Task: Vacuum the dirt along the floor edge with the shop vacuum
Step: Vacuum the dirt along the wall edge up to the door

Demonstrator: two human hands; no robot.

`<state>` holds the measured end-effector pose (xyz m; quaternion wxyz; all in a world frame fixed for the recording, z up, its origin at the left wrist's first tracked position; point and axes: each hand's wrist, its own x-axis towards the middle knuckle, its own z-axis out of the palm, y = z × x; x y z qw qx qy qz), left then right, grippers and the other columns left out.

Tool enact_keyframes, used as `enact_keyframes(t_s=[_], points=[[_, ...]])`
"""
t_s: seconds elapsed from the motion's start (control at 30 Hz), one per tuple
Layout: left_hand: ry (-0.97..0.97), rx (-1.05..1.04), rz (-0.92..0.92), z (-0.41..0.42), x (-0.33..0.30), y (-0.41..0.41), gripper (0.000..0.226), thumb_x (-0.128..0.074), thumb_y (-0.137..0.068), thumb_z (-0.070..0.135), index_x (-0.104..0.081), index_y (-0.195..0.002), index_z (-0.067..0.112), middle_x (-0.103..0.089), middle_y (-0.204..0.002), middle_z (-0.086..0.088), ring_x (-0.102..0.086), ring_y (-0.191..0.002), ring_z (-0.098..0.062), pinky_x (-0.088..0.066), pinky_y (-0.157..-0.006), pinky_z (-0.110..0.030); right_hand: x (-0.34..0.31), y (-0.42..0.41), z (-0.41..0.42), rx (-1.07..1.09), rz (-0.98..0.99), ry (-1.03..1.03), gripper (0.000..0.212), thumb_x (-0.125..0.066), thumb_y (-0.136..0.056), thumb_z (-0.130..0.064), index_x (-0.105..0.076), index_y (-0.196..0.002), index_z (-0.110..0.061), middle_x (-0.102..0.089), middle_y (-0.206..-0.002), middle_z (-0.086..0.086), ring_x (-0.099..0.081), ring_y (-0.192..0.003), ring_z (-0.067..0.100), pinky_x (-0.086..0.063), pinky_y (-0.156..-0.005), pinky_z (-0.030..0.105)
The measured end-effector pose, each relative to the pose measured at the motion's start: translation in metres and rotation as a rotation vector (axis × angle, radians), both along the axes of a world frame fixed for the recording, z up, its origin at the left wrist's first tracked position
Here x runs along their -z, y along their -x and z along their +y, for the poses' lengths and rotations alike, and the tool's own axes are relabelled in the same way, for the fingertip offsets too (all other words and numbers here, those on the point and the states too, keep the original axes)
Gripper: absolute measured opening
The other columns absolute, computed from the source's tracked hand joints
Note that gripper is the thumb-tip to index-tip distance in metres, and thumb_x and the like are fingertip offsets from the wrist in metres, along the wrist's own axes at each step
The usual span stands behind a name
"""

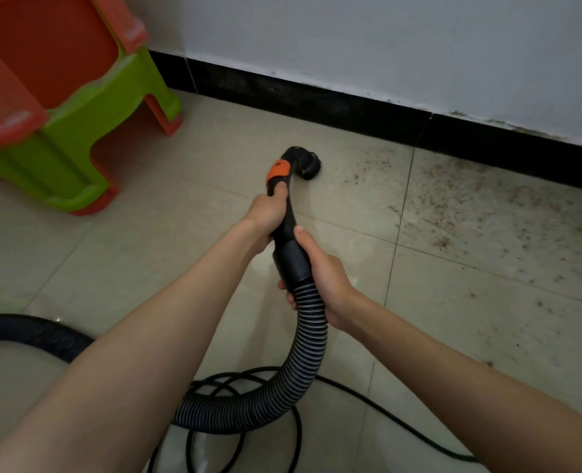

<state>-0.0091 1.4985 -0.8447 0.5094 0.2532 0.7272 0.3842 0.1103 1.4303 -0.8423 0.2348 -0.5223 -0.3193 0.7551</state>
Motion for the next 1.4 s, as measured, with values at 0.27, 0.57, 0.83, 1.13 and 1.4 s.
enact_keyframes(t_s=[0.27,0.57,0.83,1.13,1.4], points=[[0.009,-0.021,0.015,0.0,-0.011,0.0,0.047,-0.034,-0.101,0.038,-0.045,-0.125,-0.002,-0.053,-0.1,-0.01,-0.054,-0.089,-0.023,-0.046,-0.069,-0.029,-0.001,-0.005,0.013,-0.12,0.024,-0.012,0.054,-0.052,-0.09,-0.057,-0.062,-0.095,-0.004,-0.058,-0.064,0.015,-0.051,-0.044,0.023,-0.045,-0.04,0.025],[0.028,-0.388,0.038,-0.051,-0.006,0.091,0.042,-0.036,-0.1,0.039,-0.044,-0.122,0.004,-0.053,-0.101,-0.01,-0.055,-0.09,-0.024,-0.047,-0.074,-0.033,0.001,0.072,0.005,-0.485,0.036,-0.011,0.061,-0.05,-0.089,-0.062,-0.056,-0.108,-0.005,-0.059,-0.069,0.014,-0.052,-0.047,0.022,-0.046,-0.041,0.024],[0.067,-0.457,0.057,-0.104,0.008,0.106,0.052,-0.036,-0.099,0.042,-0.043,-0.128,-0.001,-0.055,-0.101,-0.013,-0.055,-0.084,-0.024,-0.047,-0.061,-0.029,0.004,0.083,-0.046,-0.515,0.012,0.057,0.061,-0.053,-0.088,-0.061,-0.059,-0.1,-0.002,-0.06,-0.065,0.014,-0.053,-0.046,0.021,-0.046,-0.043,0.024],[0.067,-0.201,0.038,-0.105,0.016,0.031,0.051,-0.037,-0.098,0.041,-0.05,-0.122,-0.002,-0.056,-0.099,-0.012,-0.055,-0.086,-0.026,-0.047,-0.079,-0.035,-0.002,0.015,-0.083,-0.228,0.006,0.089,0.052,-0.054,-0.09,-0.052,-0.062,-0.092,-0.001,-0.059,-0.063,0.013,-0.057,-0.042,0.018,-0.048,-0.042,0.023],[0.029,-0.115,-0.014,-0.064,-0.006,0.001,0.044,-0.035,-0.1,0.04,-0.045,-0.12,0.002,-0.053,-0.092,-0.008,-0.054,-0.086,-0.023,-0.046,-0.072,-0.031,-0.014,-0.005,-0.046,-0.168,-0.041,0.016,0.057,-0.051,-0.091,-0.057,-0.063,-0.095,-0.001,-0.058,-0.065,0.016,-0.054,-0.041,0.021,-0.045,-0.04,0.023]])
